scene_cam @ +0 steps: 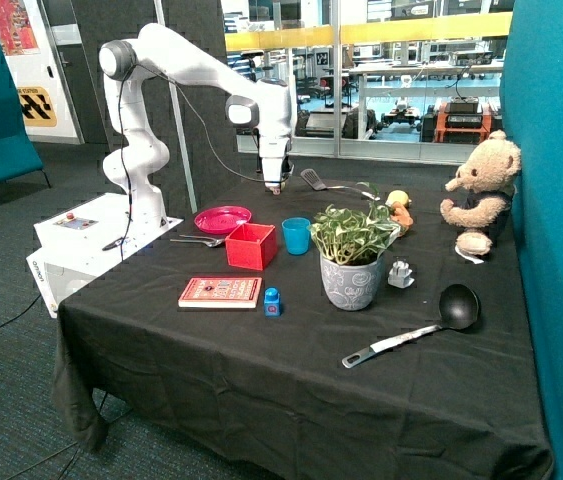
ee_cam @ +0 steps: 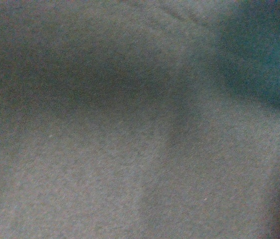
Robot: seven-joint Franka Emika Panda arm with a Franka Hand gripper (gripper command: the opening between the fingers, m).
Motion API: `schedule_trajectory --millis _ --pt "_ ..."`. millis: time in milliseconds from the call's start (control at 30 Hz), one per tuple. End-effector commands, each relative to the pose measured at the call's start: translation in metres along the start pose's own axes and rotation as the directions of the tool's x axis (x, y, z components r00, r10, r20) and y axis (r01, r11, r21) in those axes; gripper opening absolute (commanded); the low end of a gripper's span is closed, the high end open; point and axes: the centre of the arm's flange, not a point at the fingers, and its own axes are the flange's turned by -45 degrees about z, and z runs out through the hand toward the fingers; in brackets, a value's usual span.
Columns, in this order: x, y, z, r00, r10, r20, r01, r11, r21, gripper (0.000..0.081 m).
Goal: Set the table
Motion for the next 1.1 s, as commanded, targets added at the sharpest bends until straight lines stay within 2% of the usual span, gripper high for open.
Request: schedule_trajectory --millis 0,467,667,1067 --pt "0.011 0.014 -0.003 1.0 0.022 0.0005 -0.022 1.0 0.0002 0.0291" --pt "0.022 0.032 0.002 0.997 0.072 0.0005 -0.072 0.997 0.0001 0.0294" --pt "0.024 0.04 0.009 0.995 0.098 0.0005 -0.098 0.995 0.0001 0.0319" --pt "0.033 0.047 0.015 0.995 0.104 0.0005 -0.104 0.995 0.0001 0.0309"
